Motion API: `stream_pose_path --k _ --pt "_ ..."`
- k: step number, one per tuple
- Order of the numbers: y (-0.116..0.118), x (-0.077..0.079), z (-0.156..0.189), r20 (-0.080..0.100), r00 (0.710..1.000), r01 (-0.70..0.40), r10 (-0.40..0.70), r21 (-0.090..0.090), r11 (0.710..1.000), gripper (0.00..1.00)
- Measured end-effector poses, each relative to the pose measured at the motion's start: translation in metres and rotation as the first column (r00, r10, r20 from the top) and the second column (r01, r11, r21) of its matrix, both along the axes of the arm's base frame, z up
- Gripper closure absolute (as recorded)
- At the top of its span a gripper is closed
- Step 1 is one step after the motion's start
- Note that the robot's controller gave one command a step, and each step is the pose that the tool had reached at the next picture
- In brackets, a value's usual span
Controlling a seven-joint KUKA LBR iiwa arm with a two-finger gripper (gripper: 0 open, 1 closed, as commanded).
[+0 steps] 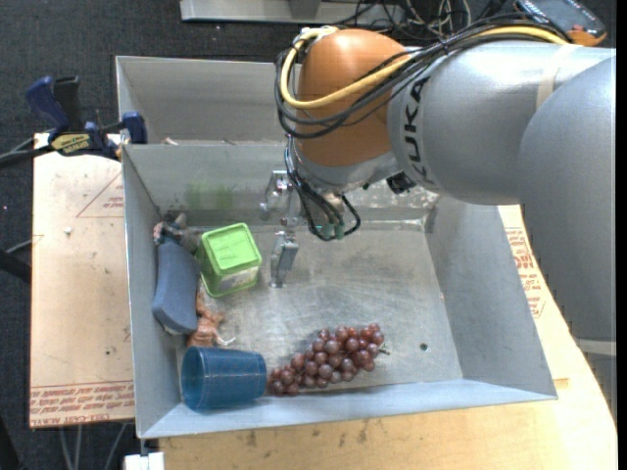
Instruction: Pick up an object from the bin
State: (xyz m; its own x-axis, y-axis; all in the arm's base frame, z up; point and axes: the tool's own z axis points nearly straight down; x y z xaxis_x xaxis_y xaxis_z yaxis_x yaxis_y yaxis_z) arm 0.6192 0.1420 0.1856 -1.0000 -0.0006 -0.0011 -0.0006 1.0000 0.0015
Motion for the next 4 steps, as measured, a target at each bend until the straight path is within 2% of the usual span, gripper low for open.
stream_pose_path --k 1,2,3,4 --pt "0.018 0.014 -0.064 0.006 0.998 0.061 -0.061 0.002 0.998 0.0" --pt "0.023 0.016 -0.099 -0.004 0.996 0.09 -0.09 -0.001 0.996 0.0" --pt "0.051 0.019 -0.074 0.0 0.956 0.293 -0.293 0.0 0.956 0.0" --pt "0.065 0.027 -0.084 0.03 1.0 -0.005 0.005 -0.001 1.0 0.0"
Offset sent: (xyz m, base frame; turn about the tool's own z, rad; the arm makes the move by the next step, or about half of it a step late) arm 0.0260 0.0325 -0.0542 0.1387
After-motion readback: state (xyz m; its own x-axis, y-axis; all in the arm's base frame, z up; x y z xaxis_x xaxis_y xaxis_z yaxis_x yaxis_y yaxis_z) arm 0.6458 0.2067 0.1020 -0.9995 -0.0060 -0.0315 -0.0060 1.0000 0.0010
